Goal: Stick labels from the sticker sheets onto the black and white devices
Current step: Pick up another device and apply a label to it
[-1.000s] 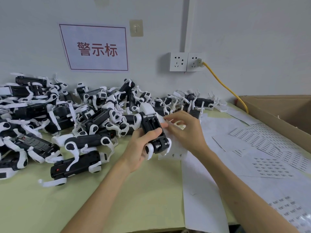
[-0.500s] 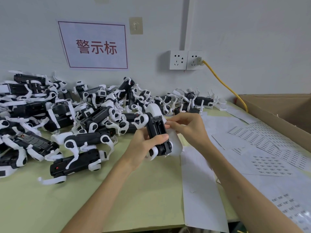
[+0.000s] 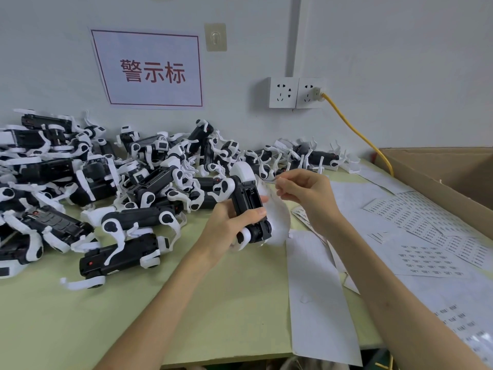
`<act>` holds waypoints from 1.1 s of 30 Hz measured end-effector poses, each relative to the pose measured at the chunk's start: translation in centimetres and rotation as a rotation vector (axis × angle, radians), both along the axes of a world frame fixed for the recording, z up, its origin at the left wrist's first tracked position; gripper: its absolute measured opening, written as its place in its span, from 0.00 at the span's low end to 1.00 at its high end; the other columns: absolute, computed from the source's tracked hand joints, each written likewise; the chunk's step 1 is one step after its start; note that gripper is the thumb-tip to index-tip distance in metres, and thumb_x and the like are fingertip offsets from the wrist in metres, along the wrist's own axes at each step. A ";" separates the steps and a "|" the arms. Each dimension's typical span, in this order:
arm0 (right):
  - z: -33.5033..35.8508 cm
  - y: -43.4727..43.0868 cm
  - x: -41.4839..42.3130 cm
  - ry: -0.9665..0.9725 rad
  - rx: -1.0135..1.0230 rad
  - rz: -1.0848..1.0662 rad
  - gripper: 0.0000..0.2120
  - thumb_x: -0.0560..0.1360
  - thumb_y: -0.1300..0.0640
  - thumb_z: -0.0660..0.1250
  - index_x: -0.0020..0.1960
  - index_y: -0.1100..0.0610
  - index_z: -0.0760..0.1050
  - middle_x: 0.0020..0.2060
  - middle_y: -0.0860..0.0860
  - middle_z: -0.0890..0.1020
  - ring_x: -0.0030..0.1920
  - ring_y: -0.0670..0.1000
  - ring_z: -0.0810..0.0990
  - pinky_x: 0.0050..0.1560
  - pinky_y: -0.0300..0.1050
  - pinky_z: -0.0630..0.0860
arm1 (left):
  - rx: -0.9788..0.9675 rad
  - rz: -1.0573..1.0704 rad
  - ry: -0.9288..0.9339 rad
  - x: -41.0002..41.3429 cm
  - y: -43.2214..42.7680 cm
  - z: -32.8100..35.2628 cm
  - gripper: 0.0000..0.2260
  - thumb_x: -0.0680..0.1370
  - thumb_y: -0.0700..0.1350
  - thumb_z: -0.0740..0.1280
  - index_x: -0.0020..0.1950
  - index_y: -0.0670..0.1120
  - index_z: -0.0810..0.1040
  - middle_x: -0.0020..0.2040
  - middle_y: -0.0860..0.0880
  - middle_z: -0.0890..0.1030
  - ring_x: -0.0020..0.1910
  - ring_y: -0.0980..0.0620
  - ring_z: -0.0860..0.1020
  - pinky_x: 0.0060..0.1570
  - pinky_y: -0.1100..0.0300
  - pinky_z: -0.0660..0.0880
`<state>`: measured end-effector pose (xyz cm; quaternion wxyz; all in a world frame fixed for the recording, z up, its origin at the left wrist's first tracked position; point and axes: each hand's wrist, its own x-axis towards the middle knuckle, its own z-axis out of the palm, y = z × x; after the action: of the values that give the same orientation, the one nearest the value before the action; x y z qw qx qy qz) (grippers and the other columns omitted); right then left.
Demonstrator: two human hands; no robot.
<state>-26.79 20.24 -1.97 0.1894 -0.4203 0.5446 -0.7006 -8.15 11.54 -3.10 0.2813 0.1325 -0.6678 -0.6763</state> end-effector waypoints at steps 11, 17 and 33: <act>0.2 0.0 0.2 -0.018 0.044 -0.004 0.22 0.74 0.77 0.59 0.57 0.58 0.82 0.42 0.52 0.84 0.42 0.53 0.86 0.47 0.42 0.82 | -0.028 0.262 0.017 -0.2 -0.3 -0.1 0.14 0.68 0.52 0.74 0.51 0.48 0.85 0.45 0.53 0.87 0.46 0.55 0.85 0.49 0.60 0.80; -0.2 -0.1 0.8 0.142 0.049 -0.025 0.12 0.77 0.69 0.70 0.58 0.58 0.81 0.40 0.53 0.85 0.41 0.53 0.85 0.46 0.45 0.81 | -0.038 0.134 0.112 0.0 -0.2 0.3 0.18 0.71 0.48 0.73 0.59 0.44 0.82 0.49 0.48 0.83 0.45 0.57 0.83 0.45 0.65 0.79; -1.4 -0.9 1.4 0.491 0.136 -0.159 0.11 0.75 0.60 0.76 0.55 0.49 0.82 0.39 0.46 0.84 0.41 0.47 0.83 0.45 0.45 0.81 | 0.039 0.010 0.081 0.4 0.3 0.8 0.08 0.69 0.52 0.75 0.44 0.50 0.87 0.51 0.46 0.85 0.48 0.53 0.84 0.45 0.64 0.79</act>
<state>-25.42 19.37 -3.37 0.0237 -0.5200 0.6512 -0.5522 -7.75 11.89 -2.27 0.3088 0.1138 -0.6419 -0.6926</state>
